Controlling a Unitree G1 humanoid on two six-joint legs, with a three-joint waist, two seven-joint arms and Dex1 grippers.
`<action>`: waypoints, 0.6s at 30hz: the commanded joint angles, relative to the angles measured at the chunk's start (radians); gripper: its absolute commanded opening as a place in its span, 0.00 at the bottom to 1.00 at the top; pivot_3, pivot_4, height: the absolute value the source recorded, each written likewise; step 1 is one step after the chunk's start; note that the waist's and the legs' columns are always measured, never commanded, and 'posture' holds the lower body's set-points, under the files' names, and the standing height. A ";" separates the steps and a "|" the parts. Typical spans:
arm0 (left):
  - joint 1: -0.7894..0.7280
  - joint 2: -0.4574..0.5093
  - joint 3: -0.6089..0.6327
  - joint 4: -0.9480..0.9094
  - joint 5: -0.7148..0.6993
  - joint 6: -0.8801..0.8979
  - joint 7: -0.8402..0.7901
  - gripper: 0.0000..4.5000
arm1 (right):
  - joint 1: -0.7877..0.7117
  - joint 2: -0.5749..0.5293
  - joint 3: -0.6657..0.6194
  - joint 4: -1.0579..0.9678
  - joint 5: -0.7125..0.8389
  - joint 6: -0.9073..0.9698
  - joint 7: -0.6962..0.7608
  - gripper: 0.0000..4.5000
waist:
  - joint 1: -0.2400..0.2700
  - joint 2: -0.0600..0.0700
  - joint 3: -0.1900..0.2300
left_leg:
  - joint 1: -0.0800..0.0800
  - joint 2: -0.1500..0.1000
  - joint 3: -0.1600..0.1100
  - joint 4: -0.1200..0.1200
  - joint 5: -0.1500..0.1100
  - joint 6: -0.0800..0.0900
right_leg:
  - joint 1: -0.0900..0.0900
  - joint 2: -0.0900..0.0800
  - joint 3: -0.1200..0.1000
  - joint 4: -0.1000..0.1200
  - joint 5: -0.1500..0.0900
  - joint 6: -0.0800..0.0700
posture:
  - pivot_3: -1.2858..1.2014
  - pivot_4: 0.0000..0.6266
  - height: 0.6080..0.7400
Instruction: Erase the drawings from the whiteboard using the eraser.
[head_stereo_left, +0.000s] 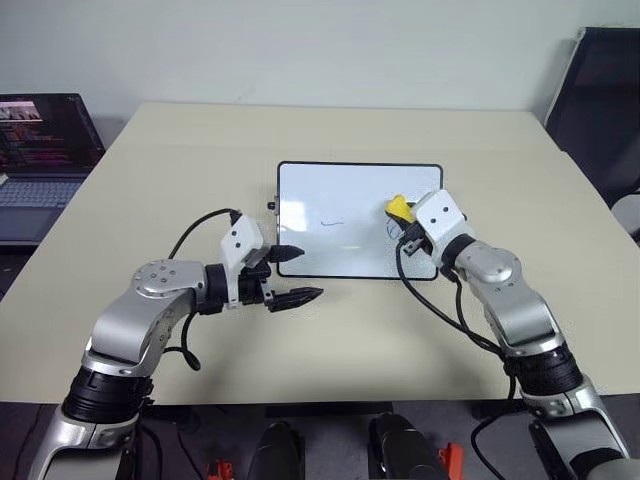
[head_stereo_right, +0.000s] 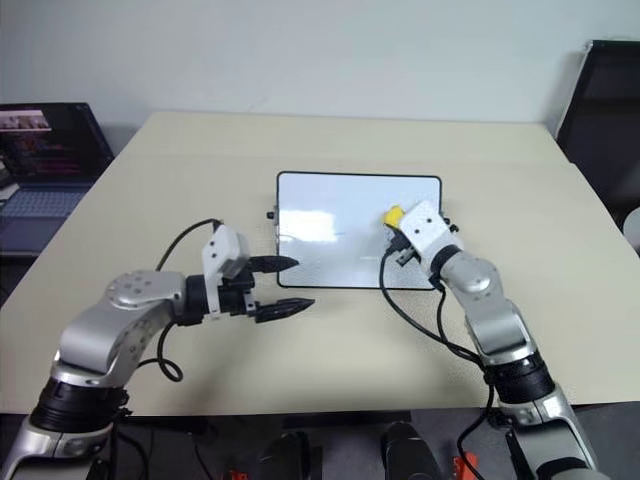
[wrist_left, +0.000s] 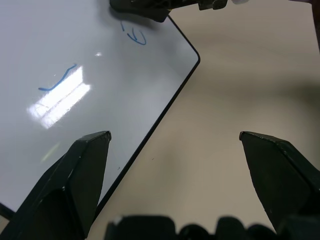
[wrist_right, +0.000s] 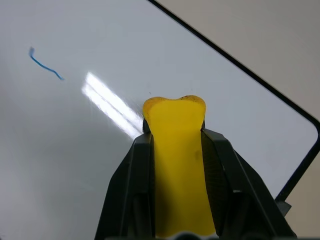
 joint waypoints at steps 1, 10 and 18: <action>-0.015 0.002 0.006 -0.016 -0.002 -0.022 -0.009 1.00 | 0.004 -0.022 0.046 -0.016 -0.029 0.022 0.054 0.21 | 0.000 0.000 0.000 | 0.000 0.000 0.000 0.000 0.000 0.000 | 0.000 0.000 0.000 0.000 0.000 0.000 | 0.52 0.24 1.00; -0.013 0.002 0.007 -0.011 -0.001 -0.029 -0.016 1.00 | -0.024 -0.064 0.076 0.025 -0.124 0.049 0.039 0.21 | -0.002 0.000 0.000 | 0.001 0.000 0.000 0.007 0.000 0.000 | 0.001 0.000 0.001 0.002 0.001 -0.002 | 0.52 0.24 1.00; -0.007 0.000 0.009 0.011 0.007 -0.054 -0.027 1.00 | 0.017 -0.099 0.121 0.011 -0.131 0.063 0.134 0.21 | 0.001 -0.003 -0.002 | 0.002 0.000 0.000 0.008 0.002 0.003 | 0.005 0.000 0.001 0.001 0.002 -0.002 | 0.52 0.24 1.00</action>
